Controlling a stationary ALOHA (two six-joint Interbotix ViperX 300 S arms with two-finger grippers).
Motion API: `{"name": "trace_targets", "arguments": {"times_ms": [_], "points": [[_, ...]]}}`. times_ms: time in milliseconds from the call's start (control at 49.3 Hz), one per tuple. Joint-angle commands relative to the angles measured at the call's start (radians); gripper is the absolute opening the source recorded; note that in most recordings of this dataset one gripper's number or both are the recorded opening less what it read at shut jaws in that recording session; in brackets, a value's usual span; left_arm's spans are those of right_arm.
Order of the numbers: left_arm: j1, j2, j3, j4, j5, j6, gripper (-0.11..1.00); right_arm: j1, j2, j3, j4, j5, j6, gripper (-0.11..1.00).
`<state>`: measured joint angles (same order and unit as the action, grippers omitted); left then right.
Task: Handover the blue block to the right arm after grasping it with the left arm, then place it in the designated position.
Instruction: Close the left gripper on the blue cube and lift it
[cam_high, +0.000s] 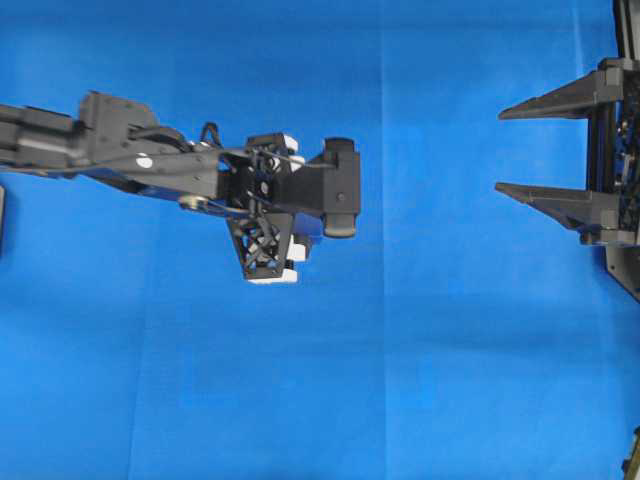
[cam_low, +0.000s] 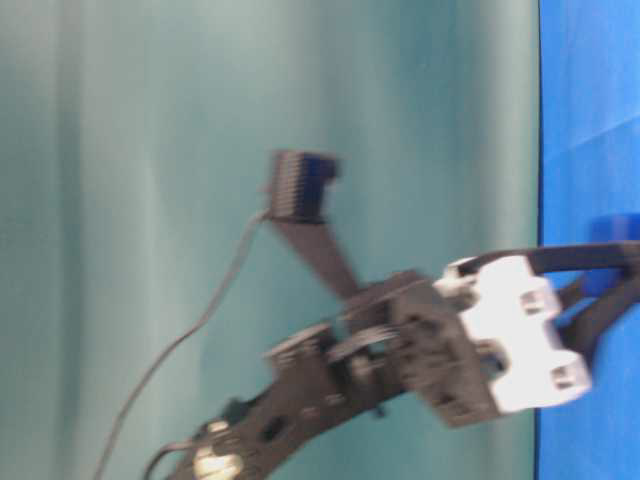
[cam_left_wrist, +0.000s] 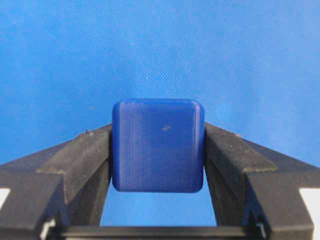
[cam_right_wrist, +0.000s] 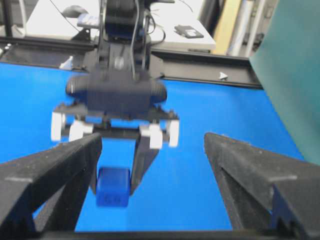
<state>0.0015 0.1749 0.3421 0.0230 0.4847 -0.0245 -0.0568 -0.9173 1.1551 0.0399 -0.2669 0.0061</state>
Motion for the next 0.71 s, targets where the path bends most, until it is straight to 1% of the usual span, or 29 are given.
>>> {"name": "trace_targets", "arguments": {"times_ms": [0,162,446,690], "points": [[-0.003,-0.08,-0.028,0.003,0.023,0.0,0.48,-0.002,0.006,-0.023,0.002,-0.008,0.002,0.96],[-0.003,-0.15,-0.046,0.003,0.08,0.002,0.48,-0.002,0.006,-0.025,0.002,-0.006,0.002,0.96],[-0.002,-0.219,-0.107,0.003,0.19,0.003,0.48,-0.002,0.006,-0.025,0.002,-0.006,0.002,0.96],[-0.002,-0.241,-0.11,0.003,0.202,0.003,0.48,-0.002,0.006,-0.025,0.002,-0.008,0.002,0.96]]}}
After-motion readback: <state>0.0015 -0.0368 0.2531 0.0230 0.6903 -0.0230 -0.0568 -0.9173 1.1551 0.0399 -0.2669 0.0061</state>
